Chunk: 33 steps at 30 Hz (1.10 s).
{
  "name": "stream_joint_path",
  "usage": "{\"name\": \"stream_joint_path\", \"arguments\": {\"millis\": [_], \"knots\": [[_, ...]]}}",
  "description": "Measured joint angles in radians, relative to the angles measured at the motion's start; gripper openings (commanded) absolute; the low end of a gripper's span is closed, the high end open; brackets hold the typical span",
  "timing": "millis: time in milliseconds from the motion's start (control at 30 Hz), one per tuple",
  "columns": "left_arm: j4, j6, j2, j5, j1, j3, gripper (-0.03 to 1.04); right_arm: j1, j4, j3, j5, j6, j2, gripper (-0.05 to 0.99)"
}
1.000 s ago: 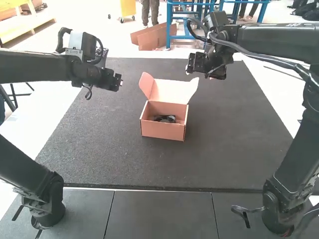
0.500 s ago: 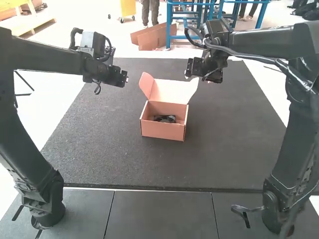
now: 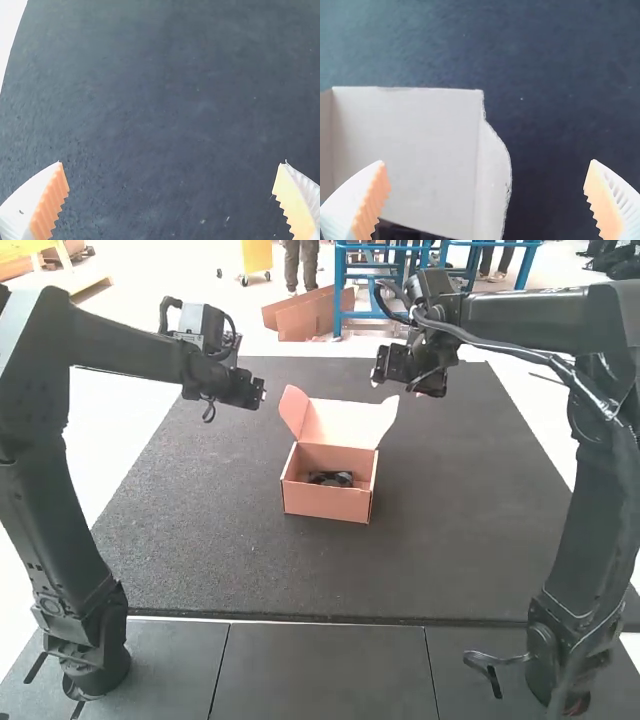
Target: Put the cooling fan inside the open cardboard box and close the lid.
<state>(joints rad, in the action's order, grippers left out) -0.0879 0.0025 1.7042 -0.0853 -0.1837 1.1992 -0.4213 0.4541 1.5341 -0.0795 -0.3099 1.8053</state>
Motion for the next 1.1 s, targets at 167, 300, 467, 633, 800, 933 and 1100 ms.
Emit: {"name": "stream_joint_path", "arguments": {"millis": [167,300,467,633,800,933,1100], "knots": [[-0.003,-0.003,0.045,0.000,-0.014,0.039,0.97,0.001,0.008,0.000,0.011,0.000,0.001,0.88],[-0.012,-0.007,0.061,0.000,-0.034,0.068,0.97,0.010,0.018,0.003,0.023,0.000,0.001,0.87],[-0.017,-0.014,0.062,0.004,-0.063,0.080,0.97,0.024,0.027,0.012,0.032,0.000,0.023,0.84],[-0.032,-0.024,0.062,0.005,-0.087,0.080,0.97,0.031,0.032,0.012,0.043,0.000,0.034,0.81],[-0.043,-0.034,0.062,0.007,-0.092,0.080,0.97,0.032,0.038,0.015,0.054,0.000,0.034,0.70],[-0.045,-0.038,0.062,0.007,-0.092,0.080,0.97,0.032,0.037,0.015,0.057,0.000,0.034,0.60],[-0.045,-0.038,0.062,0.007,-0.092,0.080,0.97,0.032,0.037,0.015,0.058,0.000,0.035,0.55]]}}
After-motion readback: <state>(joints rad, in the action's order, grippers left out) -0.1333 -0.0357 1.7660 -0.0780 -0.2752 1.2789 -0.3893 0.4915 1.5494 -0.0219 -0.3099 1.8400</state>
